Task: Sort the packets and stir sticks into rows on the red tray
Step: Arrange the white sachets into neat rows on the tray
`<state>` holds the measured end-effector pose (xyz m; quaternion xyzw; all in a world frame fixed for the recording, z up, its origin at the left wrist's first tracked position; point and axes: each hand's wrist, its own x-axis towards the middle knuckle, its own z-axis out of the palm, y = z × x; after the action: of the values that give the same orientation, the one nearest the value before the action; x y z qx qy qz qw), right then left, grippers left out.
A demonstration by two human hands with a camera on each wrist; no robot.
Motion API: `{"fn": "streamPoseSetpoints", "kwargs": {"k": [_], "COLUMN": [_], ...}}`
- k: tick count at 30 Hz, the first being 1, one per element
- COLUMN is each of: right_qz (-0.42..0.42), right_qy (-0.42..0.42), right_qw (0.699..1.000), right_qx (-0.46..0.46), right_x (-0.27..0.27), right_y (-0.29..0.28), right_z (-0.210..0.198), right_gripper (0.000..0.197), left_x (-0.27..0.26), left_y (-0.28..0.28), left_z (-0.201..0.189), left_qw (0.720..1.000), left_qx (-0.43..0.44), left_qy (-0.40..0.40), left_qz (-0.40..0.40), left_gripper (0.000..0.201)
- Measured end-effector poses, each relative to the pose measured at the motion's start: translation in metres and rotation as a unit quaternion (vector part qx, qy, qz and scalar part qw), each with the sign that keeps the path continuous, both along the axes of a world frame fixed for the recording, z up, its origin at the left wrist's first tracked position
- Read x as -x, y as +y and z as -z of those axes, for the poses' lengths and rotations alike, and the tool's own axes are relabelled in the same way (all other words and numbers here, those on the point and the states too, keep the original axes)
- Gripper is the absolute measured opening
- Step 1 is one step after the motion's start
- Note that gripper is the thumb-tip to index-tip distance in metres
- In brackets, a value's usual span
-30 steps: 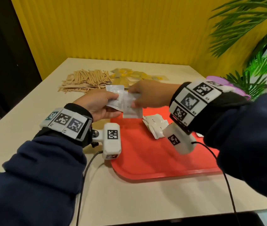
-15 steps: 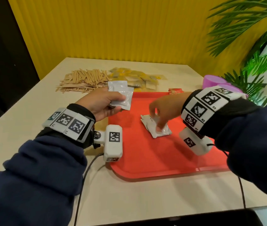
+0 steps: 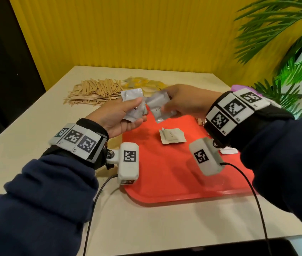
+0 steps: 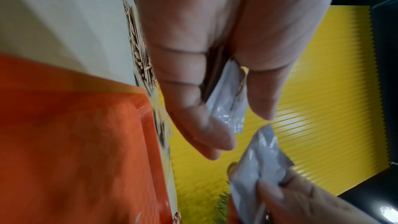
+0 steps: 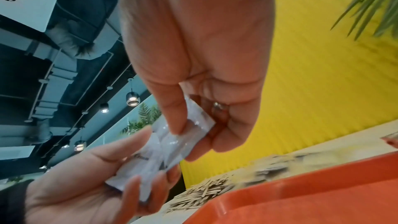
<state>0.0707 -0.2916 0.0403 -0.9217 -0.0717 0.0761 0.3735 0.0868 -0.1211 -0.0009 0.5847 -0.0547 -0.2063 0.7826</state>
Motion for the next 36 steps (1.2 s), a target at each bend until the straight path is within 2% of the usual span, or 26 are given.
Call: {"fn": "streamPoseSetpoints", "kwargs": {"k": [1,4,6,10,12,14,17,19,20,22,24,25,28,31,33,36], "right_qz": [0.004,0.009,0.028,0.059,0.055,0.045,0.056,0.061,0.051,0.018,-0.020,-0.033,-0.045,-0.073,-0.075,-0.071], "right_qy": [-0.013,-0.034,-0.045,-0.098,-0.103,-0.080,-0.058,-0.055,-0.045,0.010,0.075,0.094,0.106,0.108,0.086,0.009], "right_qw": [1.000,0.997,0.996,0.993,0.993,0.995,0.996,0.994,0.989,0.965,0.927,0.914,0.907,0.892,0.908,0.949], "right_qx": [-0.020,-0.061,-0.073,-0.027,0.015,0.036,0.033,0.079,0.130,0.261,0.367,0.394,0.406,0.432,0.403,0.306], "right_x": [-0.001,-0.002,-0.003,-0.006,-0.005,-0.004,-0.004,-0.005,-0.004,-0.002,0.000,0.001,0.000,-0.002,-0.004,-0.007], "right_y": [0.004,0.020,0.027,0.033,0.031,0.026,0.012,0.002,-0.002,-0.006,-0.006,-0.006,-0.006,-0.005,-0.006,-0.008], "right_z": [-0.001,0.002,0.006,0.012,0.012,0.010,0.004,0.003,0.004,0.008,0.013,0.017,0.024,0.026,0.023,0.011], "right_gripper": [0.027,0.018,0.016,0.032,0.034,0.033,0.025,0.012,0.016,0.037,0.050,0.053,0.047,0.028,0.011,0.017], "left_x": [0.001,0.003,0.004,0.006,0.007,0.008,0.007,0.007,0.007,0.007,0.006,0.006,0.005,0.004,0.004,0.002], "left_y": [0.000,0.001,0.001,0.000,-0.001,0.000,0.001,0.002,0.002,0.002,0.003,0.003,0.004,0.004,0.004,0.003], "left_z": [0.000,0.001,0.002,0.002,0.001,0.000,-0.002,-0.002,-0.002,-0.002,-0.002,-0.002,-0.002,-0.002,-0.002,0.000], "left_qw": [1.000,0.999,0.998,0.998,0.997,0.998,0.999,0.999,0.999,0.999,0.999,0.999,0.999,0.999,0.999,0.999], "left_qx": [0.003,0.006,-0.001,-0.032,-0.040,-0.033,-0.026,-0.030,-0.029,-0.021,-0.020,-0.022,-0.028,-0.031,-0.038,-0.049], "left_qy": [-0.003,-0.028,-0.046,-0.031,-0.023,-0.015,-0.010,-0.010,-0.007,0.000,-0.003,-0.005,-0.007,-0.004,0.002,0.008], "left_qz": [0.009,0.026,0.036,0.046,0.057,0.052,0.029,0.024,0.026,0.035,0.037,0.037,0.031,0.029,0.026,0.009], "left_gripper": [0.019,0.038,0.039,0.042,0.035,0.018,0.023,0.025,0.024,0.025,0.029,0.030,0.032,0.030,0.022,0.018]}}
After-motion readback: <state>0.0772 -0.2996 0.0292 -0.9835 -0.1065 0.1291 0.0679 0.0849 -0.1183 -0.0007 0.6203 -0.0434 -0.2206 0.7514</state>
